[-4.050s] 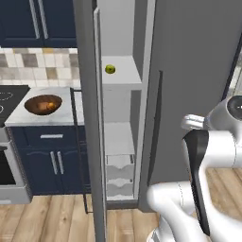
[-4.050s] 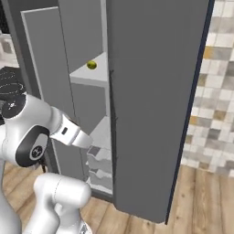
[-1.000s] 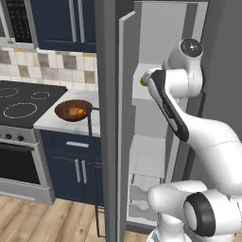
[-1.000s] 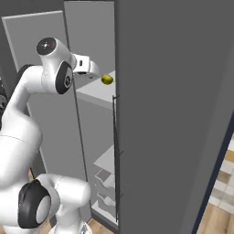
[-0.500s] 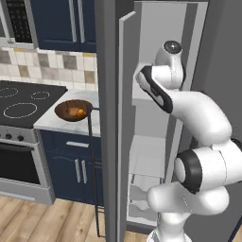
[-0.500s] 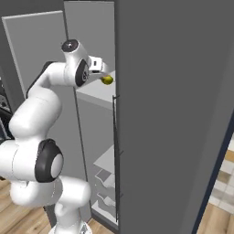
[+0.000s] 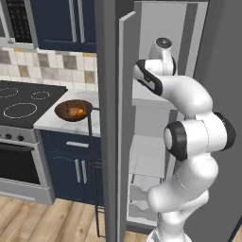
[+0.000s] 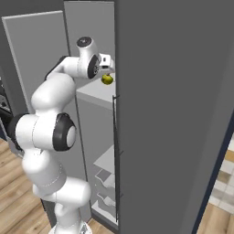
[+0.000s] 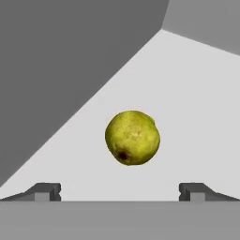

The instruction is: Take the peach, pear, and potato from the freezer and place them in the bowl on the counter.

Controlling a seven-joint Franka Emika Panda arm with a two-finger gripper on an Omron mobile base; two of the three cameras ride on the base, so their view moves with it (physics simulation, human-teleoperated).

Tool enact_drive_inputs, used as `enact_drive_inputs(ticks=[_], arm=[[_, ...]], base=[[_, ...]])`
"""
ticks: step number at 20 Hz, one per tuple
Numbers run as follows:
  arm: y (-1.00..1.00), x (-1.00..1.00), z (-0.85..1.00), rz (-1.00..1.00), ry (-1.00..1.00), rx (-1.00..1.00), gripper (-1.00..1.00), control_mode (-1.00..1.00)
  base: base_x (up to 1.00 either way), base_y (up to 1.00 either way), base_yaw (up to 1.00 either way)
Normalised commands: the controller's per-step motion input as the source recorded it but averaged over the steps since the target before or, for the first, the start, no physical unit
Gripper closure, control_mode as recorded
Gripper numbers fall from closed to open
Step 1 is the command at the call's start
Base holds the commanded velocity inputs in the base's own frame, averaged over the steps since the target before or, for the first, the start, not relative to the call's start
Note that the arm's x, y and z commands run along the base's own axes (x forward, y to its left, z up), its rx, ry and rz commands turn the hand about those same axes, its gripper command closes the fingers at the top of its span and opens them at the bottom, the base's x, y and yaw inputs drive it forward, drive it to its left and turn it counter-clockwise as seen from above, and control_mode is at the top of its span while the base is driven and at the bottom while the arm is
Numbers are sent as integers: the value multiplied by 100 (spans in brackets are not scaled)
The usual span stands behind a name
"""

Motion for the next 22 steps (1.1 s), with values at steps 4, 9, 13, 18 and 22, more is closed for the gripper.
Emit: enact_drive_inputs(ticks=[4,9,13,18,22], arm=[[-8,23,-42,2,0,-2,-100,-100],[-10,46,-31,2,0,-1,-100,-100],[0,61,-20,0,0,0,-100,-100],[0,47,-42,0,1,-1,100,-100],[0,4,-4,1,0,0,100,-100]], base=[[0,0,0],[0,0,0],[0,0,0],[0,0,0],[0,0,0]])
